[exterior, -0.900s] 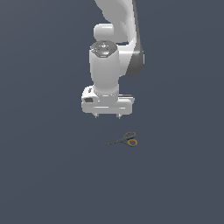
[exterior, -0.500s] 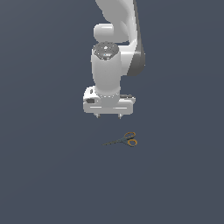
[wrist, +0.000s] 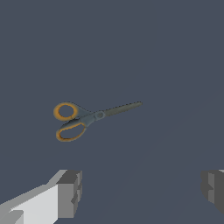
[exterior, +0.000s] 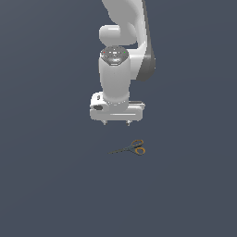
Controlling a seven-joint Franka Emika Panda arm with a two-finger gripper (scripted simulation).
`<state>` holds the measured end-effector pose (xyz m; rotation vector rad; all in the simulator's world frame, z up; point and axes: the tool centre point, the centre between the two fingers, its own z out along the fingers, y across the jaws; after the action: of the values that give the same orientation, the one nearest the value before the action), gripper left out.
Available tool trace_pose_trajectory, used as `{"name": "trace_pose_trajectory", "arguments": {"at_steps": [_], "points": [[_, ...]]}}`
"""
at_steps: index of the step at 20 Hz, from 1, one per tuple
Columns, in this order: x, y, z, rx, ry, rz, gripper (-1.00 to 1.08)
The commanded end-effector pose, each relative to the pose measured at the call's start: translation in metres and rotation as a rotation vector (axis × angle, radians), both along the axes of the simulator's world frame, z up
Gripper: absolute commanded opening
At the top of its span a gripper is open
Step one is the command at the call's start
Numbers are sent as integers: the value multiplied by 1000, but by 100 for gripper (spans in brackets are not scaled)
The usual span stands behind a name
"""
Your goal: Pick up the object and move it to a goal position.
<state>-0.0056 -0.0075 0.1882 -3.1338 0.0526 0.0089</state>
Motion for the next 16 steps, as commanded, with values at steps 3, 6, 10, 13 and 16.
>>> {"name": "trace_pose_trajectory", "arguments": {"at_steps": [3,6,10,13,16], "points": [[1,1,-2,1,1,-26,100],[2,2,-5,3,2,-60,100],[3,5,-11,5,3,-123,100],[5,7,-16,7,4,-184,100],[7,10,-22,9,6,-256,100]]}}
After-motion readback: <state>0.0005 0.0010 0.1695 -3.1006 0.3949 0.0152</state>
